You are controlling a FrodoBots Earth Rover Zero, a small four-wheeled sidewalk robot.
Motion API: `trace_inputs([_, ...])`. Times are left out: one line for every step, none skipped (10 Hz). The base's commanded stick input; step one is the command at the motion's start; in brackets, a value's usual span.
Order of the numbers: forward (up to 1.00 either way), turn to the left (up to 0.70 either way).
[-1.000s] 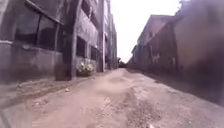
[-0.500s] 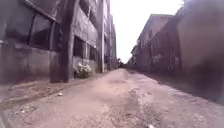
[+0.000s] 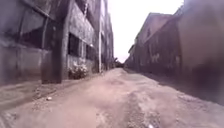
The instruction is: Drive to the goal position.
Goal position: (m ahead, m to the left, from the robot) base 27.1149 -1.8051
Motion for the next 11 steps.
trace_inputs([0.6, 0.0])
trace_inputs([0.6, 0.0])
trace_inputs([0.6, 0.0])
trace_inputs([0.6, 0.0])
trace_inputs([0.6, 0.0])
trace_inputs([0.6, 0.0])
trace_inputs([0.6, 0.0])
trace_inputs([0.6, 0.0])
trace_inputs([0.6, -0.01])
trace_inputs([0.6, -0.02])
trace_inputs([0.6, -0.04])
